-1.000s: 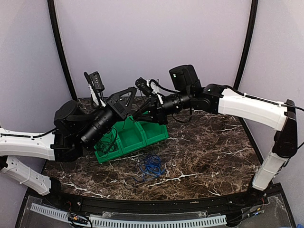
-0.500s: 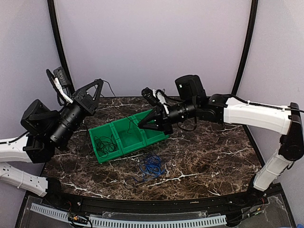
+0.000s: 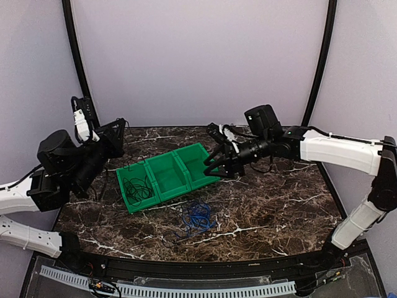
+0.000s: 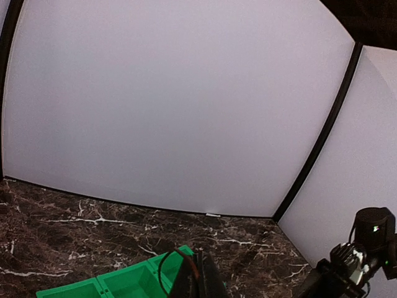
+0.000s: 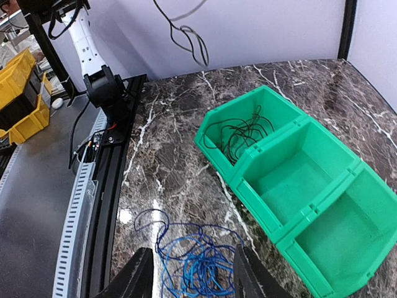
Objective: Untangle the cables
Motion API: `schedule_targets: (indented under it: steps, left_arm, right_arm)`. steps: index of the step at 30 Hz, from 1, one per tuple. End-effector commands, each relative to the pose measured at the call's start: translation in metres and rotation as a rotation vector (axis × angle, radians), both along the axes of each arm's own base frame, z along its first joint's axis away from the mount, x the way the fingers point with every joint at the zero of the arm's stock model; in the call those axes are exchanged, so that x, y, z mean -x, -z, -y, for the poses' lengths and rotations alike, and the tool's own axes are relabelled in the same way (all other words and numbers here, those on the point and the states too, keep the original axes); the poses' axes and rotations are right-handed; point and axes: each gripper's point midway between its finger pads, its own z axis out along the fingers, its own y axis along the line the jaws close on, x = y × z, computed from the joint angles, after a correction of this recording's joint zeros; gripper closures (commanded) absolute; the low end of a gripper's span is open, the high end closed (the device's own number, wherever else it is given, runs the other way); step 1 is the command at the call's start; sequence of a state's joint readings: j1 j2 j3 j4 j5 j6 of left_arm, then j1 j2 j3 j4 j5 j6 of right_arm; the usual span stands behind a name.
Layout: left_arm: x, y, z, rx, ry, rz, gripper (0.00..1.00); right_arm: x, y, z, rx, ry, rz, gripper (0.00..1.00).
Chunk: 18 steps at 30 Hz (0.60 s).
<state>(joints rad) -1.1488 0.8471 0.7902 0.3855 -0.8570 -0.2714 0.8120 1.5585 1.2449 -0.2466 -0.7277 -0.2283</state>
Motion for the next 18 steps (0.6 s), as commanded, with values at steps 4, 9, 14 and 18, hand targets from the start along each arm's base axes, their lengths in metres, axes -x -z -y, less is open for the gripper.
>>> schedule_targets:
  steps: [4,9,14,18]
  left_arm:
    - [-0.043,0.085,-0.007,-0.149,-0.007,-0.305,1.00]
    - [-0.065,0.121,-0.011,-0.240,-0.039,-0.398,1.00]
    - [-0.080,0.154,-0.011,-0.254,-0.037,-0.475,1.00]
    - [-0.088,0.178,-0.013,-0.264,-0.058,-0.520,1.00]
  right_arm:
    - [-0.024,0.020,0.065,-0.001,0.077,-0.037,0.54]
    - [-0.033,0.036,0.091,-0.007,0.136,-0.027,0.53]
    - [-0.047,0.048,0.117,-0.002,0.227,0.030,0.49]
    - [-0.050,0.042,0.126,-0.029,0.245,0.034,0.48]
